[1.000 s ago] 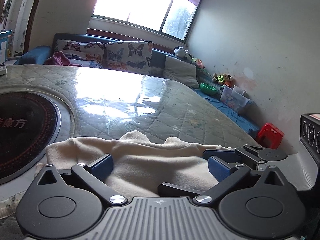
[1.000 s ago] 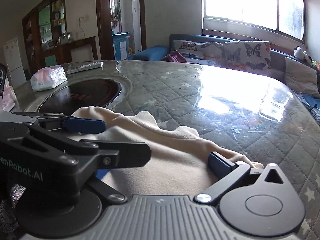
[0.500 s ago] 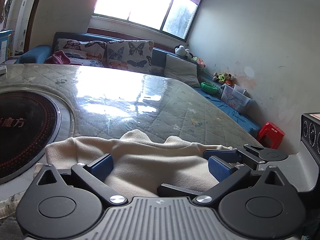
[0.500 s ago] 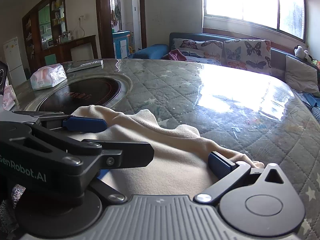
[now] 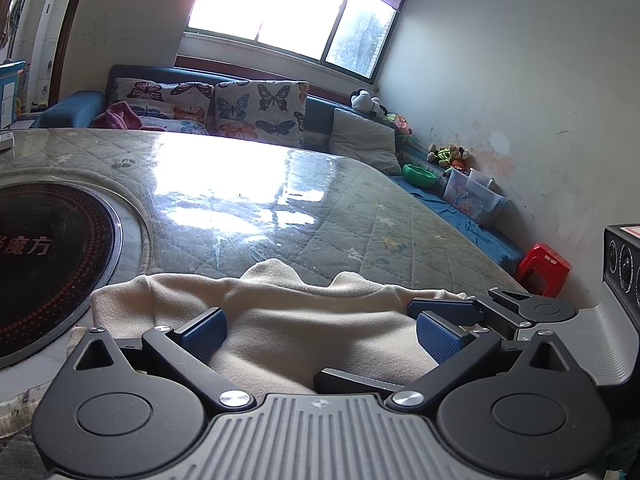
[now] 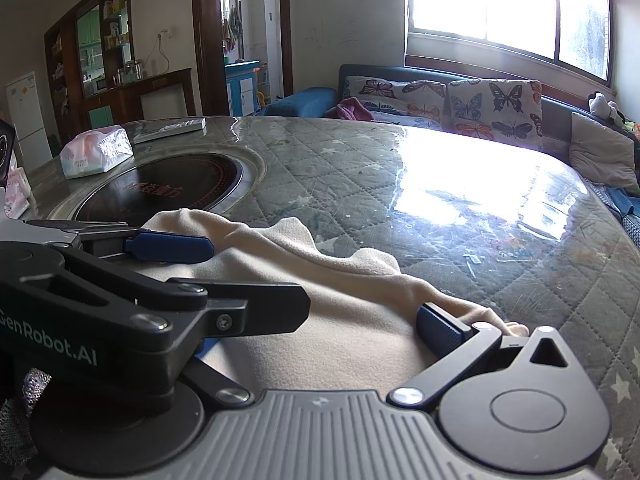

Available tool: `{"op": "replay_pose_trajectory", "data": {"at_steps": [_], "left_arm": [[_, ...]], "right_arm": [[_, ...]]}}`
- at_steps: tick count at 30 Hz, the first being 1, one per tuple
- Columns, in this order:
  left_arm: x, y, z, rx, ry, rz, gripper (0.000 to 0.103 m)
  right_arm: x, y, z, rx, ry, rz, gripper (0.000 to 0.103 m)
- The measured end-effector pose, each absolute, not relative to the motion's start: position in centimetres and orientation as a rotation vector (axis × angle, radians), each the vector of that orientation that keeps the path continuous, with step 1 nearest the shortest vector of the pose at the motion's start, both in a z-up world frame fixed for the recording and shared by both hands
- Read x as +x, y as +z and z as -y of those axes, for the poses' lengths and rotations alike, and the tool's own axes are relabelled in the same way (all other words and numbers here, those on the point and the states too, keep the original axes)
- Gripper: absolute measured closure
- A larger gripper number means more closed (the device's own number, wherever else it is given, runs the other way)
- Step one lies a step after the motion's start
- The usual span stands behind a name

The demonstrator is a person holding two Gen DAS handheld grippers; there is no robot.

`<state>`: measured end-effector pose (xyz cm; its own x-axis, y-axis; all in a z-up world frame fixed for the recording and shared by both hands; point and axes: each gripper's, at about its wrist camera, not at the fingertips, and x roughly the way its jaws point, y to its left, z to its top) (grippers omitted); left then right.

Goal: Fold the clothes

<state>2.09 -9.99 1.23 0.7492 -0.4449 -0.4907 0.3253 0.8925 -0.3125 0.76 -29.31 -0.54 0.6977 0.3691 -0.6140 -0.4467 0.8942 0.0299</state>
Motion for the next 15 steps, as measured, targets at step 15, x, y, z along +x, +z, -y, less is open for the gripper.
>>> {"op": "replay_pose_trajectory", "data": {"at_steps": [15], "left_arm": [[2.04, 1.24, 10.17, -0.209, -0.419, -0.588, 0.000]], "right_arm": [[0.80, -0.61, 29.34, -0.129, 0.454, -0.656, 0.000]]}}
